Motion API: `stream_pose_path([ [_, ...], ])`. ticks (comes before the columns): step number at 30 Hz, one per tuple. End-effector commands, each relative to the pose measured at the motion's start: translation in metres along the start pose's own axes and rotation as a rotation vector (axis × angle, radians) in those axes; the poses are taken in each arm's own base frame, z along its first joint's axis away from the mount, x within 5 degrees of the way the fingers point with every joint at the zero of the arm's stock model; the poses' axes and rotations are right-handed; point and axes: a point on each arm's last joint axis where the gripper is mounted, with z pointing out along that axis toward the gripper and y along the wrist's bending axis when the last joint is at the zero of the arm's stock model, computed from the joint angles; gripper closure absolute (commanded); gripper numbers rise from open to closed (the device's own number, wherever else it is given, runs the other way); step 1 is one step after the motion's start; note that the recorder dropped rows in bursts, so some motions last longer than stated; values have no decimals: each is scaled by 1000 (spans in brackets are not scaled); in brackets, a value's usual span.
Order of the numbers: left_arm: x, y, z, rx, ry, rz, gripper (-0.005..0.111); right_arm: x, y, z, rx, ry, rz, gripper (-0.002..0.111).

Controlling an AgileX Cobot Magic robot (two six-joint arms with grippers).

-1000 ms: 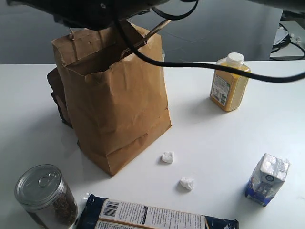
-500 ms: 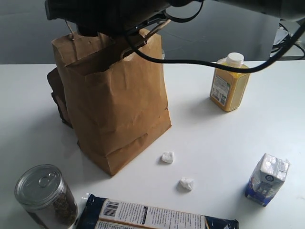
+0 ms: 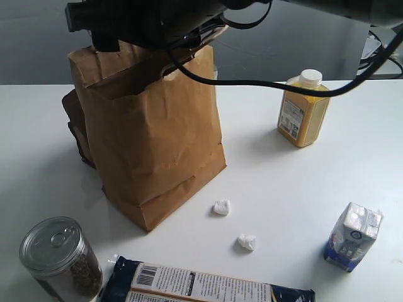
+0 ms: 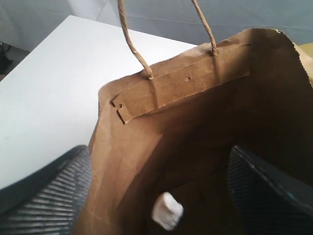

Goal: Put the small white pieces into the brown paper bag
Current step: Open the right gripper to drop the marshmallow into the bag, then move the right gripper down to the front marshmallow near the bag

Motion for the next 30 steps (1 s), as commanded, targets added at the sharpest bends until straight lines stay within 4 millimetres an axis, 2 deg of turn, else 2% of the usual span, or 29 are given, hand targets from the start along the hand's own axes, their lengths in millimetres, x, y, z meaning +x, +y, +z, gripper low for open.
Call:
stream_pose_path([
  [1,1,-1,0,9,-5,-10,107,-3,-1,-3,5,-14,-2,32],
  [3,1,-1,0,9,-5,-10,107,-5,1,-8,-6,-24,13,37],
  [4,1,-1,0,9,-5,-10,107,-9,3,-17,-39,-33,40,47],
  [5,1,-1,0,9,-5,-10,107,-10,6,-23,-57,-38,35,51],
  [8,1,-1,0,9,-5,-10,107,-8,25,-60,-107,-13,-77,77],
  [10,1,-1,0,9,-5,-10,107,10,38,-75,-103,41,-177,90],
  [12,1,-1,0,9,-5,-10,107,37,48,-81,-93,71,-261,100],
  [13,1,-1,0,9,-5,-10,107,54,46,-81,-69,95,-284,104],
  [15,1,-1,0,9,-5,-10,107,83,32,-75,-9,154,-263,104],
  [16,1,-1,0,9,-5,-10,107,105,19,-69,39,212,-242,103],
  [17,1,-1,0,9,-5,-10,107,115,11,-65,67,243,-236,101],
  [18,1,-1,0,9,-5,-10,107,133,-3,-59,112,309,-220,96],
  [19,1,-1,0,9,-5,-10,107,143,-11,-55,135,341,-216,93],
  [22,1,-1,0,9,-5,-10,107,175,-42,-40,248,459,-148,70],
  [24,1,-1,0,9,-5,-10,107,186,-56,-32,301,515,-127,61],
  [30,1,-1,0,9,-5,-10,107,202,-68,-9,355,580,-168,59],
])
